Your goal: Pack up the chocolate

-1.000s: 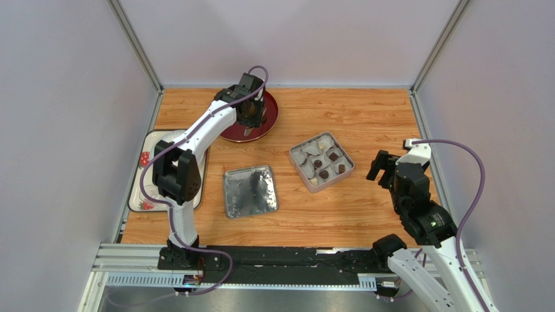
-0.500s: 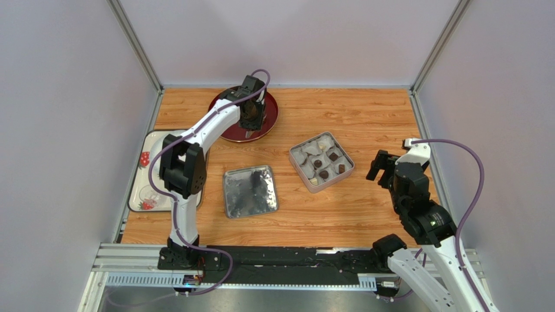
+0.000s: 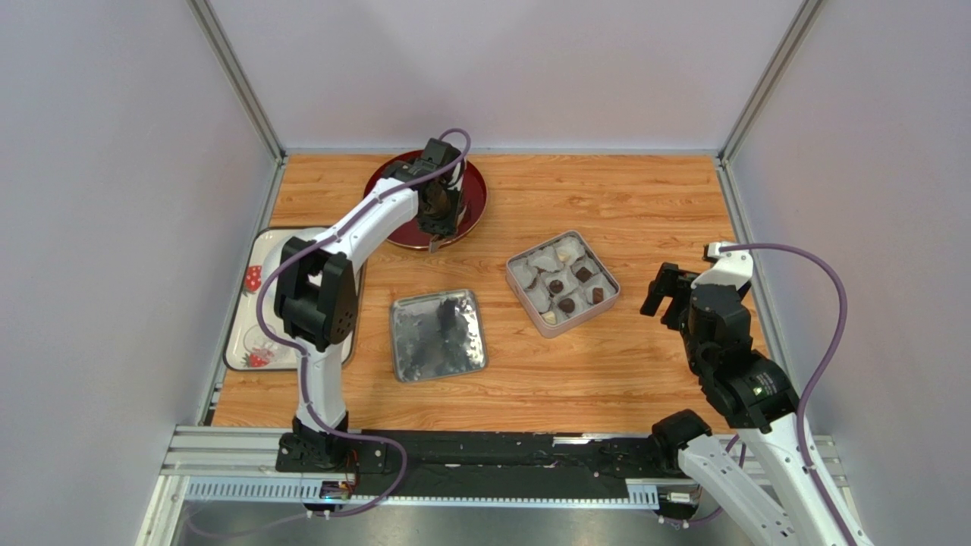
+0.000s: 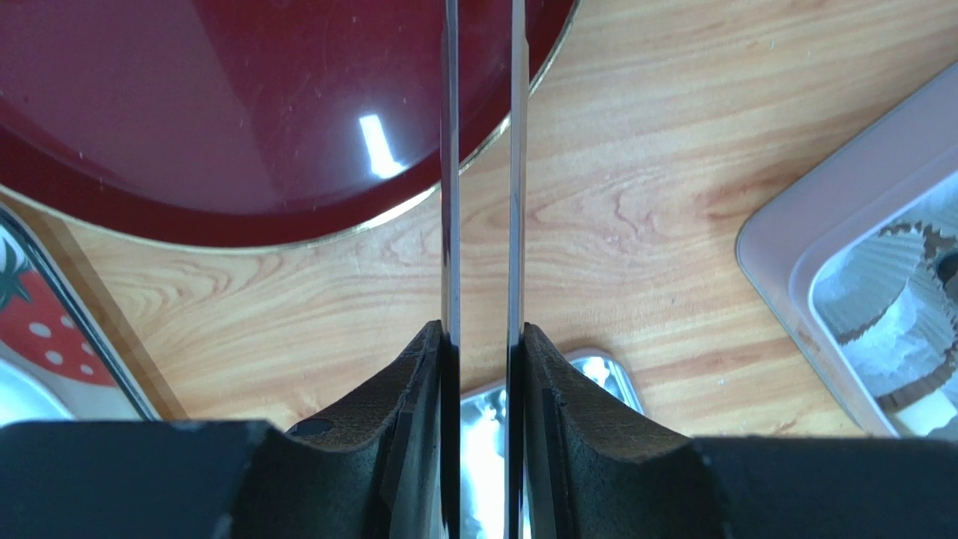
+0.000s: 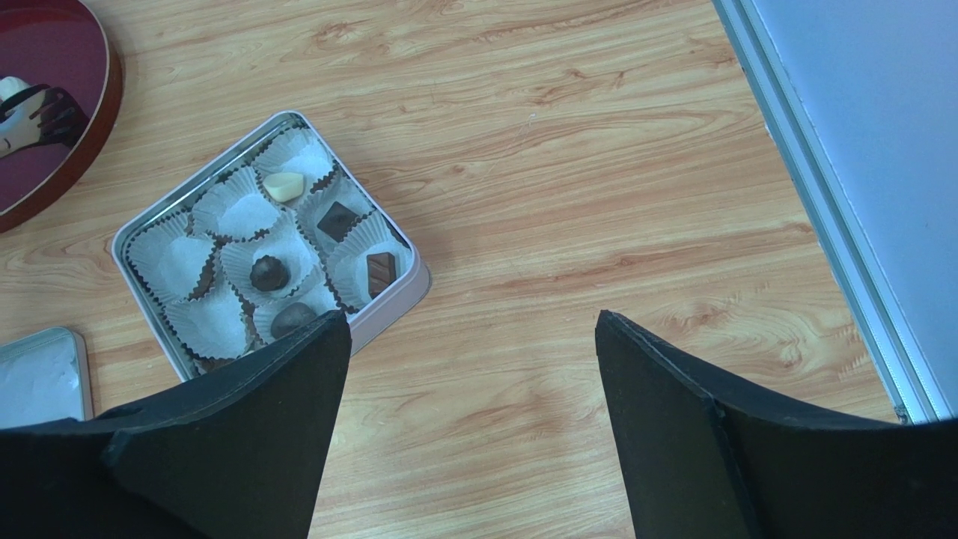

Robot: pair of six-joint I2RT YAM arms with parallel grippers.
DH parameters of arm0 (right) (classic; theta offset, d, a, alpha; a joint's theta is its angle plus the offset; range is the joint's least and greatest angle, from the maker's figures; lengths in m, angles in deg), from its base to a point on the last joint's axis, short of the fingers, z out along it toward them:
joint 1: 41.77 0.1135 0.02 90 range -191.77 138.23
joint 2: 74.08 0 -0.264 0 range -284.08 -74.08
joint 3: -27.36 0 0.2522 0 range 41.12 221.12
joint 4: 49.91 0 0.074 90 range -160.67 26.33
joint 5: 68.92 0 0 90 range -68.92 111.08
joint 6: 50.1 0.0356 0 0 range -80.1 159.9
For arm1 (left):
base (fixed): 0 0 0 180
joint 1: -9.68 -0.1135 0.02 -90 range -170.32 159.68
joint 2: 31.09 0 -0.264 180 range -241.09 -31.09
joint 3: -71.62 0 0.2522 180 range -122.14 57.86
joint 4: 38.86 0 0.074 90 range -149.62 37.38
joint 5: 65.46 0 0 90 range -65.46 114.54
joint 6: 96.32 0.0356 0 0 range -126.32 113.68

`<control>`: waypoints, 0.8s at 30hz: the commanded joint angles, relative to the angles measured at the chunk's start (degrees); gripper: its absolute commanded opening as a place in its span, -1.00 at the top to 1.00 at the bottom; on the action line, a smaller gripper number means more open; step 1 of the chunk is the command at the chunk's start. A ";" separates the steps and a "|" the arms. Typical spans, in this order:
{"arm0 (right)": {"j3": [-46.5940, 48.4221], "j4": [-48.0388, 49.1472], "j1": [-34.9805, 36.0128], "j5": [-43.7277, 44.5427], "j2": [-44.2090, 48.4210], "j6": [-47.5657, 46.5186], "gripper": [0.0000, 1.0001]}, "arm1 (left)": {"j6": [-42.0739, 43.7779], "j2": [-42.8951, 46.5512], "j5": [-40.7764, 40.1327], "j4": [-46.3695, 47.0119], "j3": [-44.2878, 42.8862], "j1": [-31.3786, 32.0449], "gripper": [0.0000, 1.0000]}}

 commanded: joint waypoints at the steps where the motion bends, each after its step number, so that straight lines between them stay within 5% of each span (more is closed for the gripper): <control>1: -0.08 2.56 0.01 -0.34 0.60 -0.45 -0.68 | -0.45 7.45 1.56 0.28 2.15 -0.31 0.32; 24: -0.08 2.65 -0.08 -0.86 1.83 -0.27 -0.68 | -0.62 26.79 4.10 -1.74 11.20 8.56 0.32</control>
